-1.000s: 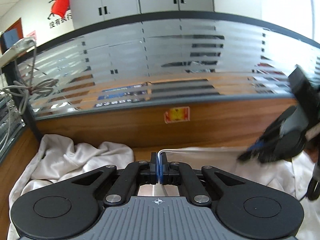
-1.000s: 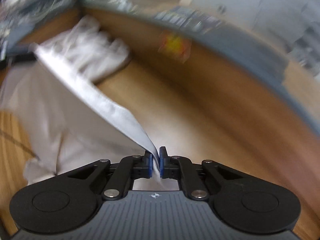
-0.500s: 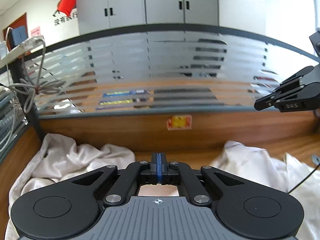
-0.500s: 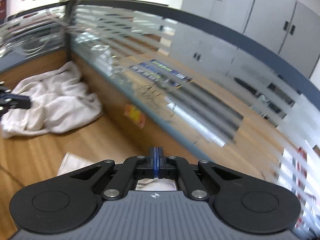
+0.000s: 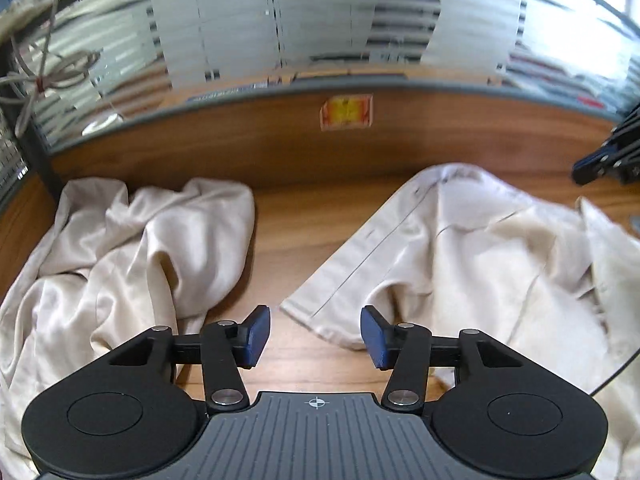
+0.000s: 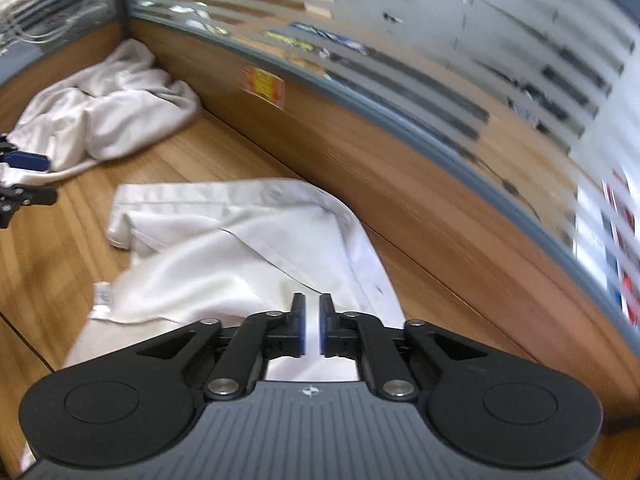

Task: Fold clothes

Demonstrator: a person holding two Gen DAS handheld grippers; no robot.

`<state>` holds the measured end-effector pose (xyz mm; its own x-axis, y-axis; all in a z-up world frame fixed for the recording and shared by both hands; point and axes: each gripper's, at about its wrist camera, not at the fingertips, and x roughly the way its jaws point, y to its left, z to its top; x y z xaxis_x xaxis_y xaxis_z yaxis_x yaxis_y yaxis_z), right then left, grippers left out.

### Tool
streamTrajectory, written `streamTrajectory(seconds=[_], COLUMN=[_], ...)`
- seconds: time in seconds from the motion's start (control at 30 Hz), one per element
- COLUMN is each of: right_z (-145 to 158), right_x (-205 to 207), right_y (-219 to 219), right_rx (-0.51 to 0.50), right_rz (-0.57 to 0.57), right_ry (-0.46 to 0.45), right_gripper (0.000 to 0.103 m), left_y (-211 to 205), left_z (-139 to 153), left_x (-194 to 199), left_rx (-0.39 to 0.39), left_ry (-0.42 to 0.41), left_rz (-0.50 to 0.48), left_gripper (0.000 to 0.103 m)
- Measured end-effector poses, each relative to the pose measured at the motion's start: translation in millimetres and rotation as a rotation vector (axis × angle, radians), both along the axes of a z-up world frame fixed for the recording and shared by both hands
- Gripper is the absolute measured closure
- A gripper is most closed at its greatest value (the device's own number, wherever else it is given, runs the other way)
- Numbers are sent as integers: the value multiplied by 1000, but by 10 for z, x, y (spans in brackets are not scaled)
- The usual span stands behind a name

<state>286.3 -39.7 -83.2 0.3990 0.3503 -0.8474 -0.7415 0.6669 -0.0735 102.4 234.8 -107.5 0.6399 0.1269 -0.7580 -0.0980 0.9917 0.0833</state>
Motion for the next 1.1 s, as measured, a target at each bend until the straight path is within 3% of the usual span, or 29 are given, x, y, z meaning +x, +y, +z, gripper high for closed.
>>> streamTrajectory(seconds=[0.3,0.4,0.63,0.97,1.03,1.07,1.1], right_z=[-589,-773,-1034,-1145,-1129,-1123,-1115], right_x=[698,871,1026,1061,1046,1030,1010], right_y=[-162,-234,-349,-319,-306,-285,-266], right_rx=[-81,-91,-75,-42,-37,-38,-41], right_rz=[-101,-135,-137,-101,-98,-88,-79], right_ry=[43,60,110,171,169,168,166], right_gripper=[66,52,43,48,64,71,87], left_y=[262,311,310,264,233,201,160], left_z=[-467,-606,-768,-841,-835,-832,-835], left_x=[449,612,799,856,881,893,907], left_rx=[-19,-21,-12,-69,-83,-82,-86], left_ry=[76,88,108,101,94,92,94], left_rz=[15,4,-38,-31,-36,-49,-61], left_gripper=[45,45,45,48,57,68,84])
